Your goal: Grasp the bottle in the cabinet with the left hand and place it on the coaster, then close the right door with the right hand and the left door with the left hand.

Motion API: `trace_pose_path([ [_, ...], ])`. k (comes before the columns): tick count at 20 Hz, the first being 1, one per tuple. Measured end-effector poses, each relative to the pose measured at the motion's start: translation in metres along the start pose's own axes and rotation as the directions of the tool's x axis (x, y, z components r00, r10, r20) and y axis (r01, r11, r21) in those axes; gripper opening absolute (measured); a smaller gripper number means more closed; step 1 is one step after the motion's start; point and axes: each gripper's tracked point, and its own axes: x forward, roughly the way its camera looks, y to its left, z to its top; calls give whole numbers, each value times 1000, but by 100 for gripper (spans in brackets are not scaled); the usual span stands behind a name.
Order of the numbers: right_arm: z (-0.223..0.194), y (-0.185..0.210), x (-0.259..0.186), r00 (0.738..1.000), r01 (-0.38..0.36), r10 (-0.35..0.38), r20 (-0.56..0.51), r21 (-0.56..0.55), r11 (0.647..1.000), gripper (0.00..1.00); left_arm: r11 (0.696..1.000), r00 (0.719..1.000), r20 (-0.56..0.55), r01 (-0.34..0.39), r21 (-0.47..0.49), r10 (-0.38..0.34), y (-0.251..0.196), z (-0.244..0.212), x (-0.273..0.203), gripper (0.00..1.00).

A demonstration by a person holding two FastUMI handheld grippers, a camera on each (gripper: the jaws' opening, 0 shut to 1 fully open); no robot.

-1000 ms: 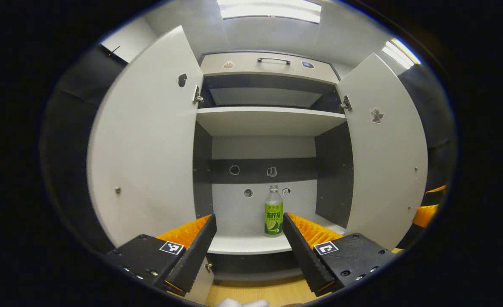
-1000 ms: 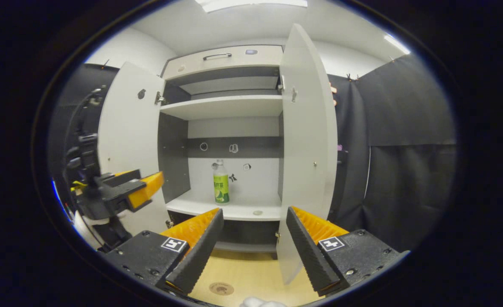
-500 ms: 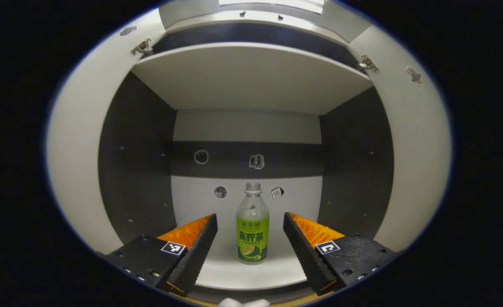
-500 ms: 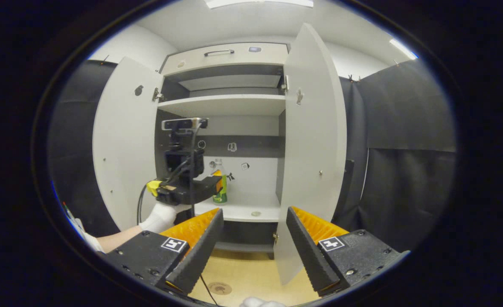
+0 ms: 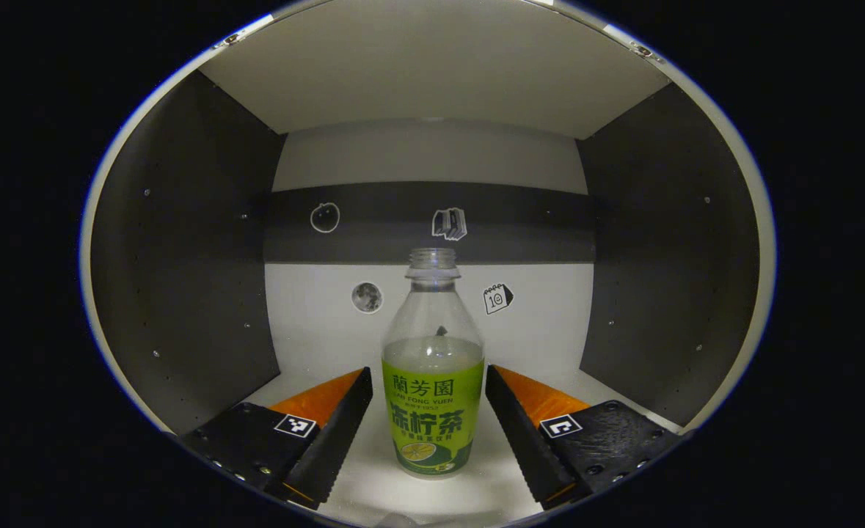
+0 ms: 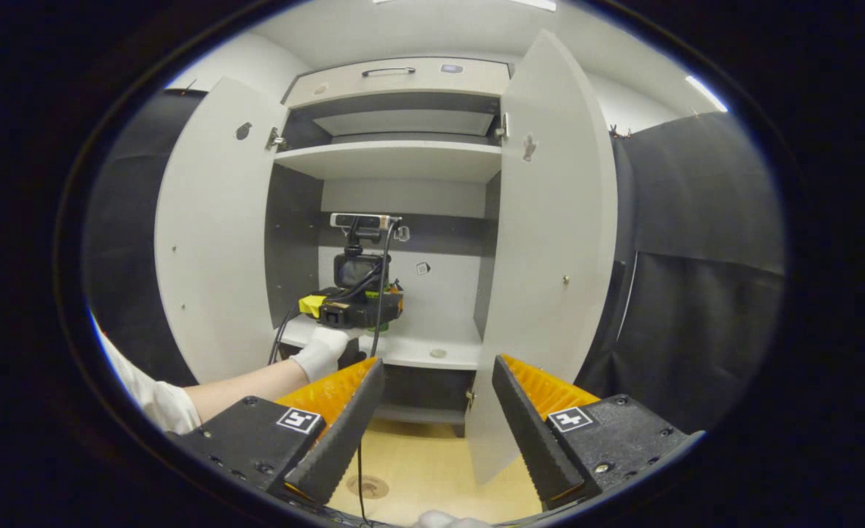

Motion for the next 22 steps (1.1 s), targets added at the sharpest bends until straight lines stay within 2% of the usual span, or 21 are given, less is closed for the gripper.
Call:
trace_pose_path([
  [2, -1, -2, 1, 1000, 4, -4, -5, 1, 1000, 96, 1000, 1000, -1, -1, 4, 1, -1, -2, 4, 94],
  [3, -1, -4, 1, 1000, 8, -8, -3, 4, 1000, 96, 1000, 1000, 0, -2, 7, 2, -1, 0, 5, 91],
  [4, -1, -7, 0, 1000, 12, -12, 0, 7, 1000, 96, 1000, 1000, 11, 0, 9, 0, -2, 4, 1, 76],
  [6, -1, -11, -2, 1000, 20, -20, 3, 12, 1000, 96, 1000, 998, 53, 21, 10, -21, -3, 19, -17, 78],
  [7, -1, -13, -2, 1000, 21, -21, 4, 12, 1000, 97, 999, 997, 74, 33, 18, -34, -3, 27, -27, 75],
  [10, -3, -15, -6, 1000, 17, -17, 7, 11, 1000, 98, 996, 988, 125, 84, 17, -86, -10, 48, -70, 75],
  [11, -5, -15, -7, 1000, 14, -14, 9, 11, 1000, 97, 994, 984, 142, 107, 12, -107, -13, 54, -87, 78],
  [13, -7, -18, -9, 1000, 10, -10, 12, 13, 1000, 97, 992, 978, 161, 129, 14, -129, -12, 56, -124, 74],
  [17, -14, -24, -15, 1000, 0, -1, 9, 33, 999, 97, 986, 975, 147, 167, 2, -165, -15, 36, -192, 74],
  [22, -23, -33, -27, 1000, 3, -3, 22, 33, 999, 97, 977, 973, 89, 215, 7, -215, -30, -21, -277, 74],
])
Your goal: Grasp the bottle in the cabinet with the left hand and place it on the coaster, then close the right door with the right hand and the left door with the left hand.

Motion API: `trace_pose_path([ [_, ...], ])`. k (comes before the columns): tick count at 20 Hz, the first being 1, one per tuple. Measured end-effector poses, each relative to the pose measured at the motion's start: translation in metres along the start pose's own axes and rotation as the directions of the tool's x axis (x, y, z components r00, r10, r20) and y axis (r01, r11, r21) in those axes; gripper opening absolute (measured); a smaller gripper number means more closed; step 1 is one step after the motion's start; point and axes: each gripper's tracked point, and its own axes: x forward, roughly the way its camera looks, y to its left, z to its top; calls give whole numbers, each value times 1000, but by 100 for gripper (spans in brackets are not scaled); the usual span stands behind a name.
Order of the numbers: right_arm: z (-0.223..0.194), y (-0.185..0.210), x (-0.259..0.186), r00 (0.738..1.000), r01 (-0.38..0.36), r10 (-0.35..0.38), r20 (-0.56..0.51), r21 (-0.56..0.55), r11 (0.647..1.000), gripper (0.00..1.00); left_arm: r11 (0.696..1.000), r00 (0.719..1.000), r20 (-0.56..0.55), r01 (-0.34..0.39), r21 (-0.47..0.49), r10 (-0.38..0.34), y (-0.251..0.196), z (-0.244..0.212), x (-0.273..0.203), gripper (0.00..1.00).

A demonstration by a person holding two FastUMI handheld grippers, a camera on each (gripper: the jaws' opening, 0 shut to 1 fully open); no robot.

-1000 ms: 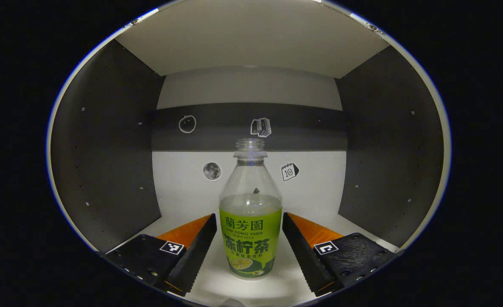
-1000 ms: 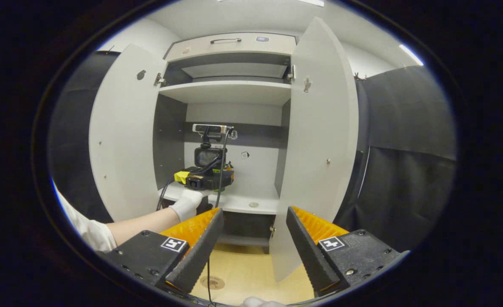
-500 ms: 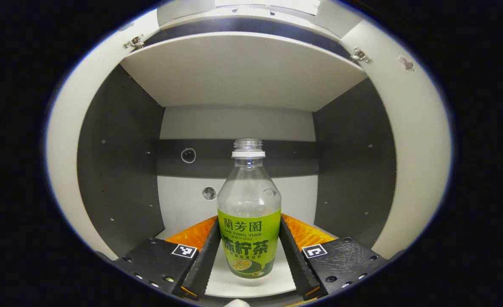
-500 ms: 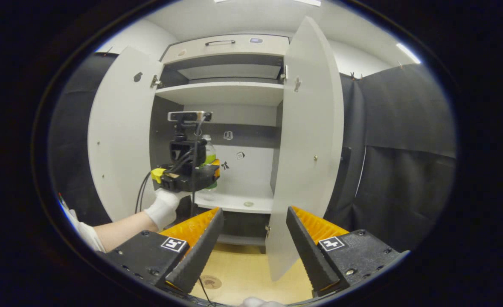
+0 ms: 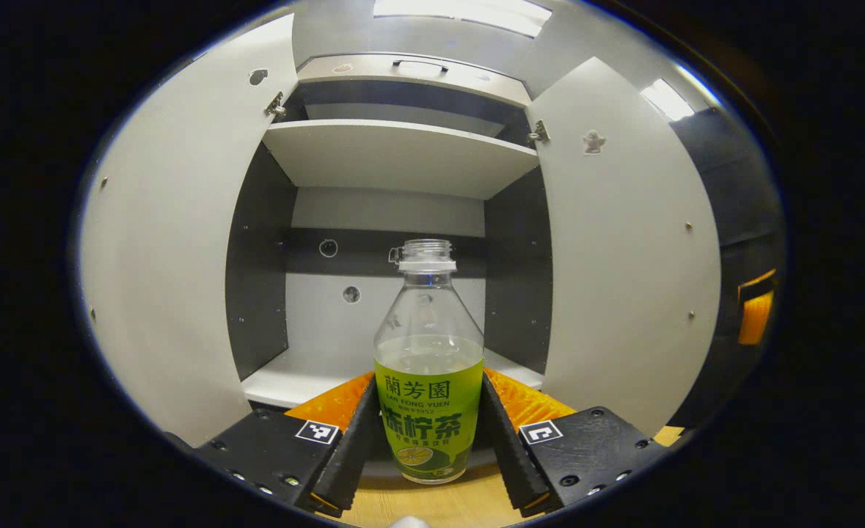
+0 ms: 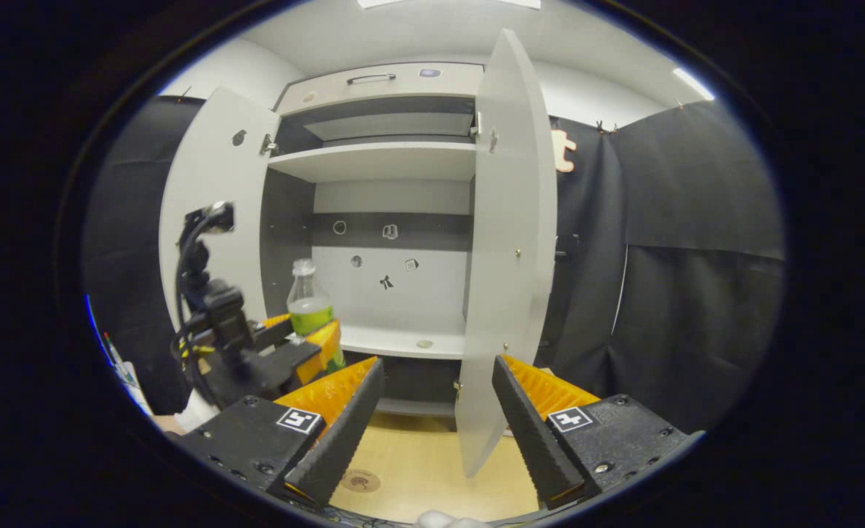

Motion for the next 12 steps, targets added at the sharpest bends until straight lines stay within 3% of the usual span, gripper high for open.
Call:
trace_pose_path([
  [5, -18, -9, -9, 1000, 1, -1, -23, -2, 1000, 97, 999, 996, -75, 44, 7, -43, -26, -75, -56, 74],
  [9, -40, -15, -14, 997, 1, -2, -77, -8, 1000, 97, 996, 995, -46, 88, 20, -87, -39, -127, -88, 74],
  [12, -51, -20, -18, 995, 8, -10, -103, -16, 1000, 96, 991, 987, -85, 134, -3, -133, -56, -179, -104, 75],
])
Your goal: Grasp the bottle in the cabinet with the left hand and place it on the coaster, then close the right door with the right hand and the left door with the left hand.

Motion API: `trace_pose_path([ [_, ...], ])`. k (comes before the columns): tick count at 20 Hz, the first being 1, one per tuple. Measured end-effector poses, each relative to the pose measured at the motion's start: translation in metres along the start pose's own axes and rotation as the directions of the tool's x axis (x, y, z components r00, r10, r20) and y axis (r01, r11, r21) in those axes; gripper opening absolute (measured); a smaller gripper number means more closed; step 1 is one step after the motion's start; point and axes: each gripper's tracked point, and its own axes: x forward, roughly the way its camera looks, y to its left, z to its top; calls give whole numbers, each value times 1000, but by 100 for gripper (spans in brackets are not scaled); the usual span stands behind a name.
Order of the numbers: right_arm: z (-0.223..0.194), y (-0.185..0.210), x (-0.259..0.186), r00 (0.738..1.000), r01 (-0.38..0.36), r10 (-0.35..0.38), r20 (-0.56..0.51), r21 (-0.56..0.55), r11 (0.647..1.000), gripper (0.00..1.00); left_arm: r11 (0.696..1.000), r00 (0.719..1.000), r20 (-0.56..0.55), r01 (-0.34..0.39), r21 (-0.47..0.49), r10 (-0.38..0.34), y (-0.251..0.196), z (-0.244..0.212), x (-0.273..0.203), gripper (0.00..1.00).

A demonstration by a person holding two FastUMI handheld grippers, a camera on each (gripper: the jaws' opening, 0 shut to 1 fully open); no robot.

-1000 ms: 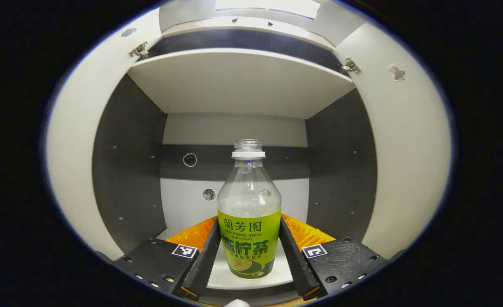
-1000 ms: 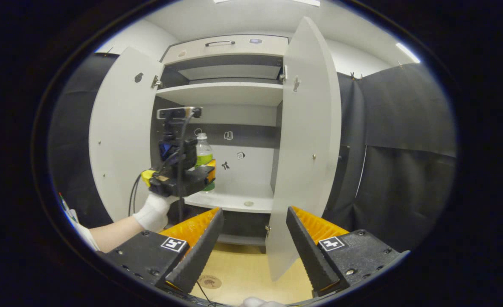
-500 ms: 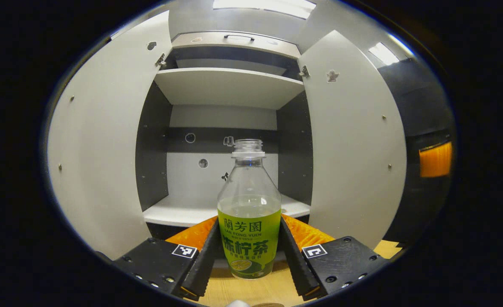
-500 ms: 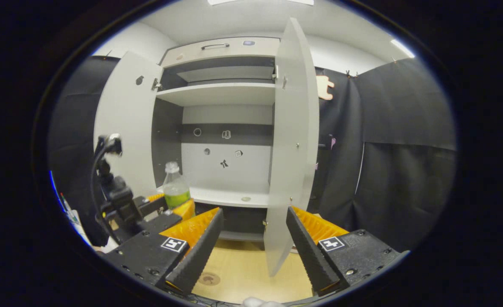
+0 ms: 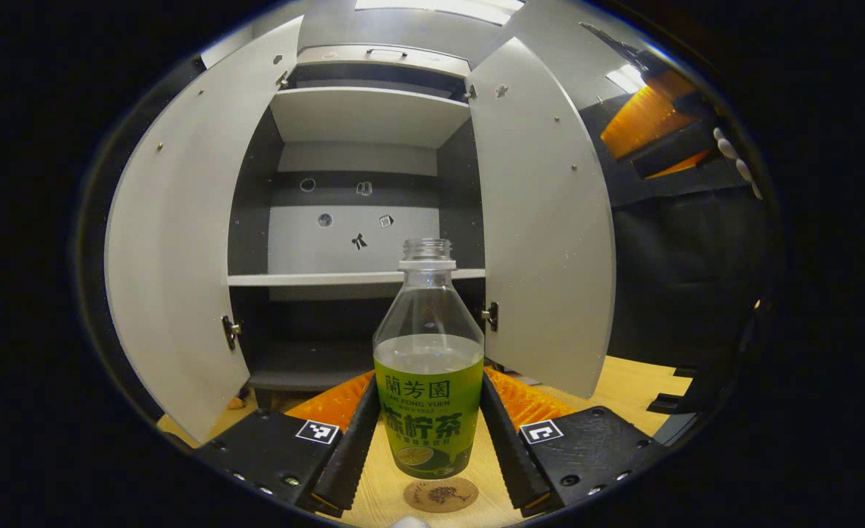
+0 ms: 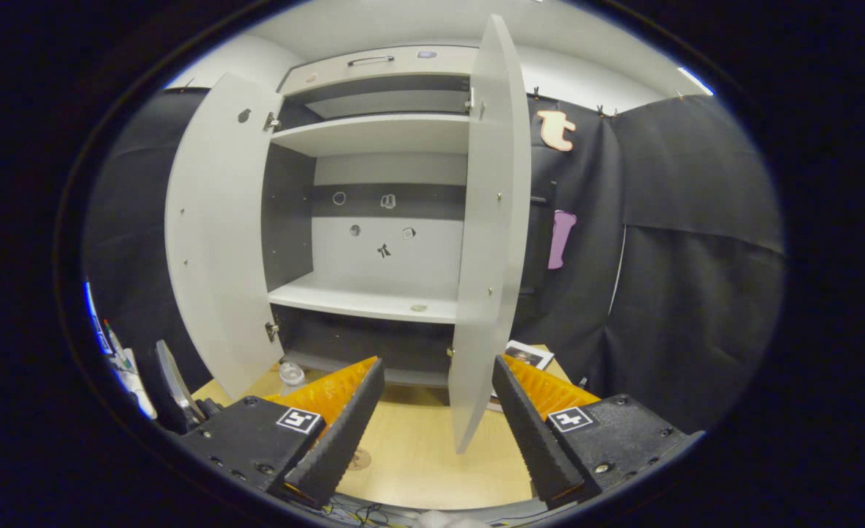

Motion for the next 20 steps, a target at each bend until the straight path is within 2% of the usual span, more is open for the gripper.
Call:
trace_pose_path([
  [1, -2, -2, -1, 1000, 2, -2, -5, -3, 1000, 96, 1000, 1000, -13, 7, -16, -7, -3, -15, -2, 77],
  [2, -5, -3, 0, 1000, 4, -4, -14, -8, 1000, 96, 1000, 1000, -14, 6, -25, -7, -4, -25, -3, 75],
  [5, -9, -6, 0, 1000, 5, -6, -28, -24, 1000, 97, 1000, 1000, 5, -1, -25, 1, -1, -50, 3, 75],
  [10, -15, -5, 1, 999, 0, -3, -45, -55, 999, 98, 999, 998, -65, -20, -38, 18, 3, -105, 13, 75],
  [17, -17, -3, 1, 999, -3, -1, -54, -75, 997, 98, 1000, 996, -92, -8, -25, 6, -1, -120, 11, 77],
  [20, -16, -2, 1, 999, -3, -1, -51, -67, 998, 98, 999, 989, -142, -36, -10, 34, 3, -119, 9, 97],
])
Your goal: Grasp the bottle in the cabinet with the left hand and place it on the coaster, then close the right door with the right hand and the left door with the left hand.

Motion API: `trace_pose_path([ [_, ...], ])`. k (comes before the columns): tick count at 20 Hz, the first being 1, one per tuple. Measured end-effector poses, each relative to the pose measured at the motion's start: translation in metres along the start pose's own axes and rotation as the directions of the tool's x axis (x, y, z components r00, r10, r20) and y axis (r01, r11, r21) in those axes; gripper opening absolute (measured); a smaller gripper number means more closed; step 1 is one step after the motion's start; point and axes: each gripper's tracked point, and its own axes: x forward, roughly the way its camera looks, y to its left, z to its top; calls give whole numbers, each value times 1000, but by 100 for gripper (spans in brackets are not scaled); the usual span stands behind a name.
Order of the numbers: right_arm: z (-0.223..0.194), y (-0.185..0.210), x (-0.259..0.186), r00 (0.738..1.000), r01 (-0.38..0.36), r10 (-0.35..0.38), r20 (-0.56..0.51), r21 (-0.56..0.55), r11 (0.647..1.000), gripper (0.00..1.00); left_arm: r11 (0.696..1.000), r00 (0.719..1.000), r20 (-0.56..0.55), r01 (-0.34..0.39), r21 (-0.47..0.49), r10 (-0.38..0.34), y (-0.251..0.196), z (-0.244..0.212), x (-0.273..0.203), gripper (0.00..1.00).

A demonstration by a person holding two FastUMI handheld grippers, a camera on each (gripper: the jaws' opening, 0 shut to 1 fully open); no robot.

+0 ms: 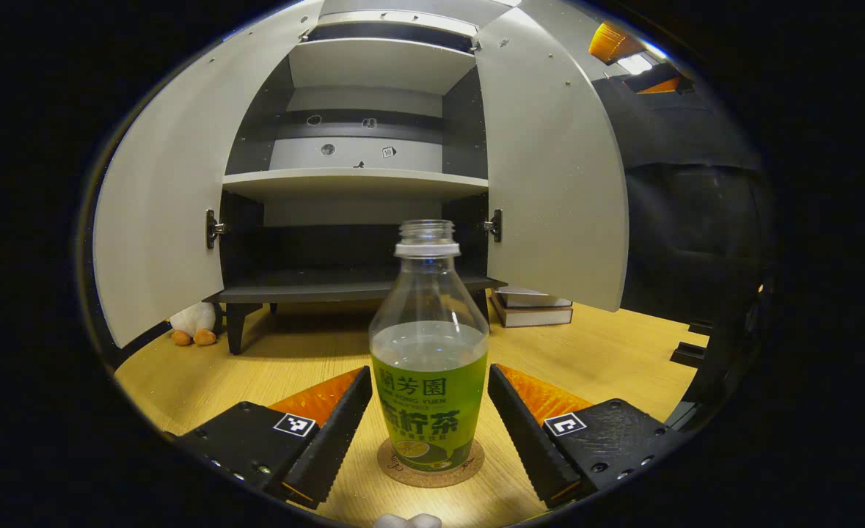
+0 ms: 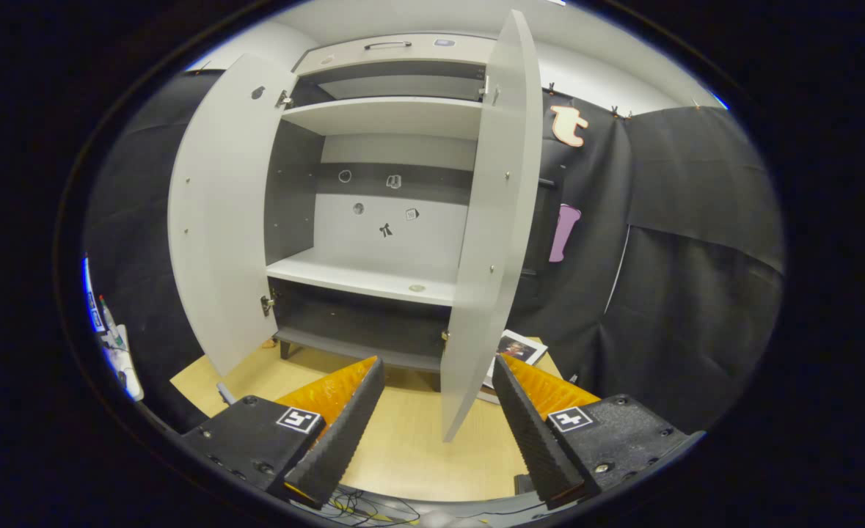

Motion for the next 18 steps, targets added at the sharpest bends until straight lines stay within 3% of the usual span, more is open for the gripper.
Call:
trace_pose_path([
  [8, 10, -1, -2, 999, 16, -16, 41, 20, 1000, 98, 999, 993, 114, -29, 28, 26, 3, 111, -31, 97],
  [14, 28, 8, -7, 995, -2, -1, 98, 24, 1000, 98, 997, 989, 127, -75, -30, 78, 23, 207, -54, 96],
  [18, 37, 14, -9, 991, -20, 14, 137, 46, 999, 98, 983, 975, 136, -168, -68, 176, 61, 266, -81, 96],
])
